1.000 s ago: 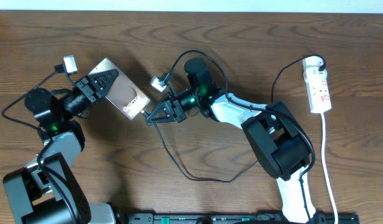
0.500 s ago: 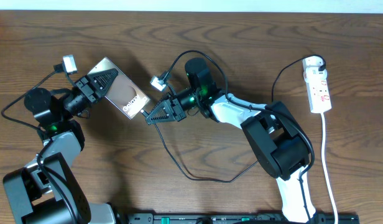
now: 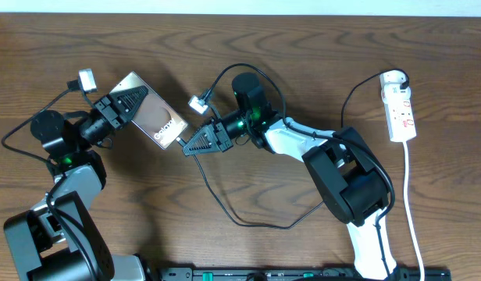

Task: Plug charger to phone and switch on socket

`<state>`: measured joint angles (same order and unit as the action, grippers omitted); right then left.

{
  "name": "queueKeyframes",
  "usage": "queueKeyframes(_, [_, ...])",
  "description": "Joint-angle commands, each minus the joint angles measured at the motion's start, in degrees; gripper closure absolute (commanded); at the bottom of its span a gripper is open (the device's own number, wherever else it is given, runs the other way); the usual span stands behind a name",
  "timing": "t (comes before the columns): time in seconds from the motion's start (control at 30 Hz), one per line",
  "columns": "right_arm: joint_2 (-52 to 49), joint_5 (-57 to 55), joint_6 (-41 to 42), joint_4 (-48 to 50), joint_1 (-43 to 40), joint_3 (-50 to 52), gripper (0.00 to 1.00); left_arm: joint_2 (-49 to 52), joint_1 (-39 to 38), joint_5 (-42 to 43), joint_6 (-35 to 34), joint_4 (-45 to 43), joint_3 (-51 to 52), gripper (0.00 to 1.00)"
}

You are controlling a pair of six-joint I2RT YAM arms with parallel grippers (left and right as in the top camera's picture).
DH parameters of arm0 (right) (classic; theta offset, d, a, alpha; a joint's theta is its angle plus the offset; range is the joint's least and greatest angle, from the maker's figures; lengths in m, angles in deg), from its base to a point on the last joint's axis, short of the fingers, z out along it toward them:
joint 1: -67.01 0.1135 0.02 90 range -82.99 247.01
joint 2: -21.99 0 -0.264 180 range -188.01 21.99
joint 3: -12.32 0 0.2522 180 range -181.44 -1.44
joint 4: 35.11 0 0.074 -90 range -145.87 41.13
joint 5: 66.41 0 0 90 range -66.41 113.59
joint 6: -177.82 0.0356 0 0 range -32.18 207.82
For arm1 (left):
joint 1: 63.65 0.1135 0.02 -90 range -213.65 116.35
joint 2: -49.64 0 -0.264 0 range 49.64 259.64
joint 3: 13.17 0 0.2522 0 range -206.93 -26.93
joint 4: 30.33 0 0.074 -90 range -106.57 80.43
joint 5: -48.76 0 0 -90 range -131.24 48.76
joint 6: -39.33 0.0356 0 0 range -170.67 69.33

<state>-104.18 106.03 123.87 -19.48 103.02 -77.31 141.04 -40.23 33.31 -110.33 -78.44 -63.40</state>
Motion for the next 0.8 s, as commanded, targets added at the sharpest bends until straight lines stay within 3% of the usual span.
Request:
queueKeyframes(0.0, [0.3, -7.1, 1.2, 0.9, -0.3, -0.9, 0.99, -0.4, -1.4, 6.4, 0.5, 0.0, -0.1, 0.93])
queueKeyframes(0.77, [0.3, -7.1, 1.7, 2.2, -0.3, -0.9, 0.99, -0.4, -1.4, 9.0, 0.5, 0.0, -0.1, 0.93])
